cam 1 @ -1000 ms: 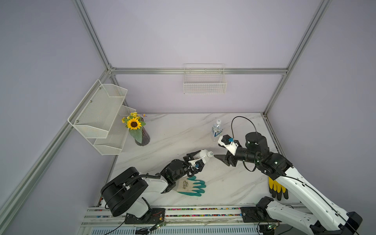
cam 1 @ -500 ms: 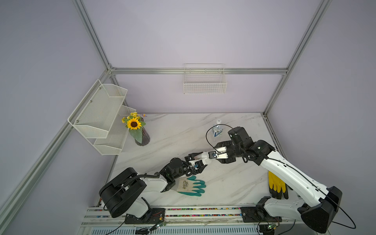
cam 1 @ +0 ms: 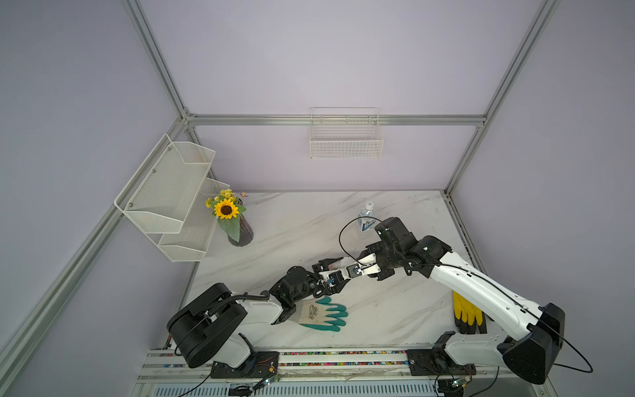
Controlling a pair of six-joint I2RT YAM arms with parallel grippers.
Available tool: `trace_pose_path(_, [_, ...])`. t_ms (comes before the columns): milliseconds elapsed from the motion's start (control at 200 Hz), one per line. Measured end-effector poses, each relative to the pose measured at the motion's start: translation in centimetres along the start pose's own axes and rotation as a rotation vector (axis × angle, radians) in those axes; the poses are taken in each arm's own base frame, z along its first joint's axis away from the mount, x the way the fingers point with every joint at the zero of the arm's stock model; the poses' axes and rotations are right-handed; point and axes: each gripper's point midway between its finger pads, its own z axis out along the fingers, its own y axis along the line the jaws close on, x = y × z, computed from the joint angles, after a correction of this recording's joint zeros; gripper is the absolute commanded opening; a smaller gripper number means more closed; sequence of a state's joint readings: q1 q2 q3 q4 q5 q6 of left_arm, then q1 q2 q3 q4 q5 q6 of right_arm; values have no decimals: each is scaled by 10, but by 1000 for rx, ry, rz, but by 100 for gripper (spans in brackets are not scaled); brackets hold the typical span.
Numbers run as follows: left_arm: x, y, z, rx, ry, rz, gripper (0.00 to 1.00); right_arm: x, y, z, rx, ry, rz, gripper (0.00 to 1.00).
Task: Screw on the bottle caps
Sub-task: Screw the bottle cap onto the plastic bottle.
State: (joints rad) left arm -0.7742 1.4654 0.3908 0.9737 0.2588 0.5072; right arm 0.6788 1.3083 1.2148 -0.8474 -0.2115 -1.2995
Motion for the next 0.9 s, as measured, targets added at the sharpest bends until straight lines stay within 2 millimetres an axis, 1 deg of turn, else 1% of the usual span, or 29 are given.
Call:
trace_pose_path(75, [0, 0, 0, 0, 1, 0, 69, 0, 0, 0, -3, 3, 4, 22])
trace_pose_path(165, [1, 1, 0, -3, 3, -1, 70, 0, -2, 1, -7, 6, 35, 16])
trace_pose_path(265, [2, 3, -1, -10, 6, -2, 69, -2, -4, 3, -15, 3, 141, 9])
trace_pose_path(335, [3, 5, -1, -21, 11, -1, 69, -4, -6, 4, -23, -4, 261, 8])
trace_pose_path(375, [3, 7, -1, -32, 13, 1, 69, -5, -7, 5, -25, -9, 348, 8])
trace_pose_path(425, [4, 10, -1, -44, 17, 2, 69, -7, -9, 5, -27, -20, 467, 11])
trace_pose_path(635, [4, 21, -5, -145, 32, 16, 69, -17, -17, 5, -35, -75, 1113, 12])
trace_pose_path(700, [3, 26, -6, -188, 31, 25, 69, -23, -18, 5, -63, -97, 1333, 13])
trace_pose_path(825, [5, 31, -8, -248, 45, 46, 69, -32, -16, 7, -135, -123, 1660, 13])
trace_pose_path(835, [6, 31, -8, -250, 46, 48, 69, -32, -16, 8, -140, -124, 1683, 18])
trace_pose_path(845, [5, 31, -8, -254, 46, 49, 69, -33, -15, 8, -146, -124, 1702, 20])
trace_pose_path(900, [6, 30, -8, -265, 46, 51, 69, -35, -15, 9, -164, -129, 1788, 22])
